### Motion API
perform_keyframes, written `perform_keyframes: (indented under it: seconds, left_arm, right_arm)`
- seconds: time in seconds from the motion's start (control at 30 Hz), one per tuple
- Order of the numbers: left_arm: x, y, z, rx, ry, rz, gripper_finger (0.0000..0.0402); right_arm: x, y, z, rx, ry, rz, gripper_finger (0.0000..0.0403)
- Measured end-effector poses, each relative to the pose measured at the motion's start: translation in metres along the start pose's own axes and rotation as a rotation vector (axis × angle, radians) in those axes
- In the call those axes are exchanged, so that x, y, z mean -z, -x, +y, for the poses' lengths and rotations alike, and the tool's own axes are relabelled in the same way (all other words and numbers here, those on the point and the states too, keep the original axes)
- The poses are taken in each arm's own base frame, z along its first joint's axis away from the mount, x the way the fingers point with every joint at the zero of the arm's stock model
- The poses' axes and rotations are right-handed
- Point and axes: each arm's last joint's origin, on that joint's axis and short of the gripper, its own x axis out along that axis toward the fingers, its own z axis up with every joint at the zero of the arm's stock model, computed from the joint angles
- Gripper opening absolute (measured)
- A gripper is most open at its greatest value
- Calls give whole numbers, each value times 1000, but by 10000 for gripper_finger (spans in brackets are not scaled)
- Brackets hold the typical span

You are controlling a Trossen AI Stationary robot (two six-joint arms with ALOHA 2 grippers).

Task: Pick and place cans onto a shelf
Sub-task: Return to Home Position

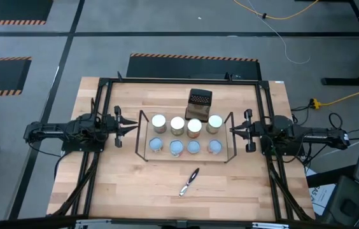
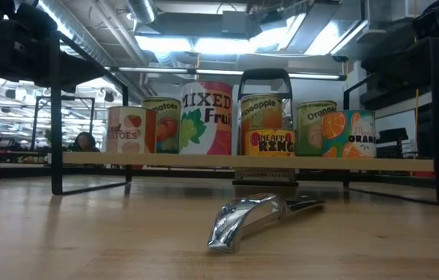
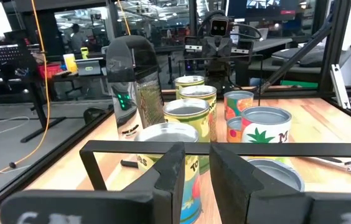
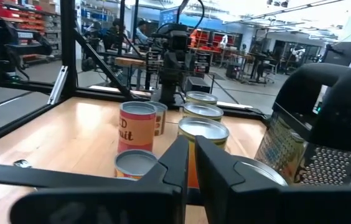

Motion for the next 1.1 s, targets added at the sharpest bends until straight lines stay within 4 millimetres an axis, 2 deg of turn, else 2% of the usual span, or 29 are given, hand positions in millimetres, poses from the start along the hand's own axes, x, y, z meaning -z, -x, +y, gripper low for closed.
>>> perform_keyframes:
  seconds: [1.1]
  left_arm:
    - [0,0,0,0,-2,0,68]
  right_arm:
    - [-4,0,-1,17,-24,-56,34]
